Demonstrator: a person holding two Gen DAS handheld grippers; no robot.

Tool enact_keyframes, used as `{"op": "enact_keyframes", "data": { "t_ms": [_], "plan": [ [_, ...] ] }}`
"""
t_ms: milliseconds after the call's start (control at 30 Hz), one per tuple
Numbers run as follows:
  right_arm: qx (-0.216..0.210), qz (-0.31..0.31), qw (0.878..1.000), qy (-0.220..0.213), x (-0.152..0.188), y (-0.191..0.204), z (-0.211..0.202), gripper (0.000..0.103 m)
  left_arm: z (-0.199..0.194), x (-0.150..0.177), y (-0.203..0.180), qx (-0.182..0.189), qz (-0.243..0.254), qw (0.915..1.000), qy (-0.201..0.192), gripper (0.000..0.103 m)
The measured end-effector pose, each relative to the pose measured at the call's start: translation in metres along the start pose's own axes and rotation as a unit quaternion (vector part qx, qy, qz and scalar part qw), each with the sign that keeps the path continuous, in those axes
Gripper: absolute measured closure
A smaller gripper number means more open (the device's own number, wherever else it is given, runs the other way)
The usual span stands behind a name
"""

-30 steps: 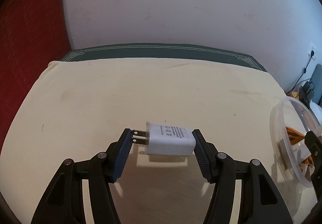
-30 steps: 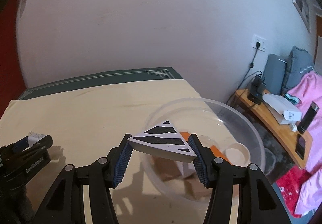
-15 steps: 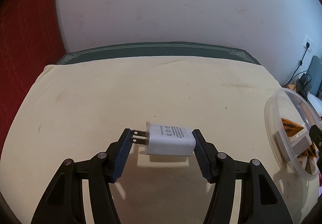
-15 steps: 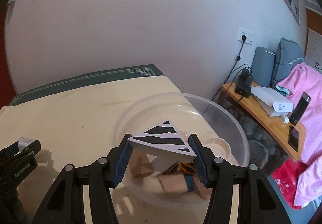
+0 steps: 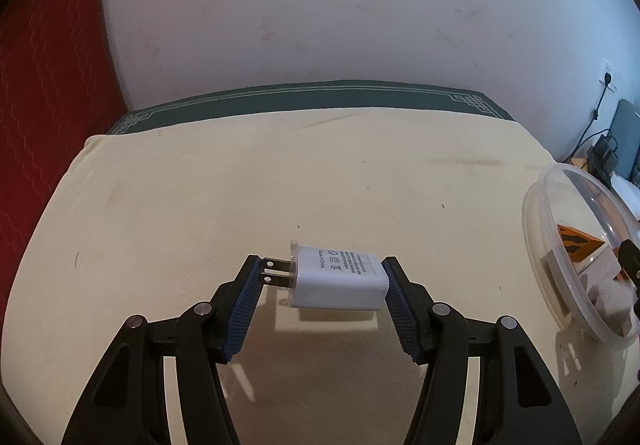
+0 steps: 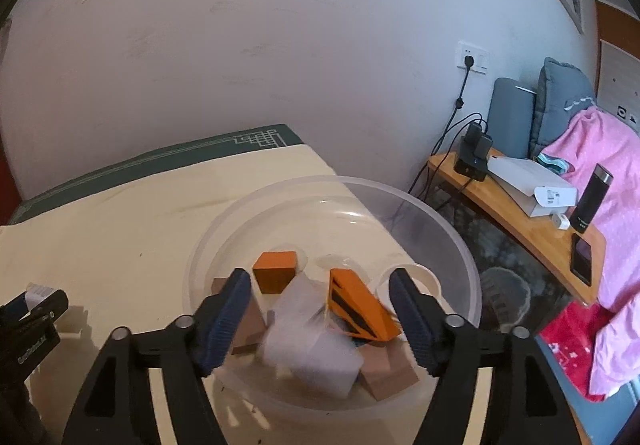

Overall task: Organize rigid objects
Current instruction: 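Carry the striped triangle into the clear bowl and open the right gripper, then carry the white charger into the clear bowl and open the left gripper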

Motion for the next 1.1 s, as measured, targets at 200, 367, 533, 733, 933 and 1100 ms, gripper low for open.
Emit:
{"op": "enact_keyframes", "data": {
  "t_ms": [200, 367, 533, 733, 933, 1100],
  "plan": [
    [-0.002, 0.005, 1.0, 0.004, 0.001, -0.008, 0.004, 0.028, 0.0, 0.001, -0.004, 0.003, 0.003, 1.0, 0.003, 0.042],
    [-0.002, 0.012, 1.0, 0.005, 0.0, -0.018, 0.005, 0.028, -0.002, 0.001, -0.013, 0.011, 0.007, 0.9999, 0.01, 0.042],
    [-0.001, 0.024, 1.0, 0.009, 0.0, -0.032, 0.008, 0.028, -0.004, 0.001, -0.028, 0.019, 0.017, 0.9996, 0.013, 0.042],
    [-0.002, 0.042, 0.999, 0.012, 0.001, -0.052, 0.009, 0.027, -0.01, -0.002, -0.06, 0.046, 0.031, 0.9983, 0.016, 0.042],
    [0.006, 0.068, 0.998, 0.016, 0.001, -0.081, 0.014, 0.025, -0.017, -0.01, -0.1, 0.081, 0.051, 0.9953, 0.013, 0.042],
    [0.007, 0.104, 0.994, 0.029, 0.005, -0.103, 0.02, 0.025, -0.021, -0.013, -0.132, 0.118, 0.069, 0.9905, 0.014, 0.042]
  ]
}}
Point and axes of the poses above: each gripper's, at about its wrist camera, not at the fingertips, and z roughly the way its jaws point, y to its left, x to its underside, the point moved 7 cm from there along z, roughly the way its jaws point, and after that the axes turned 7 degrees about x, right-handed, at the moved point
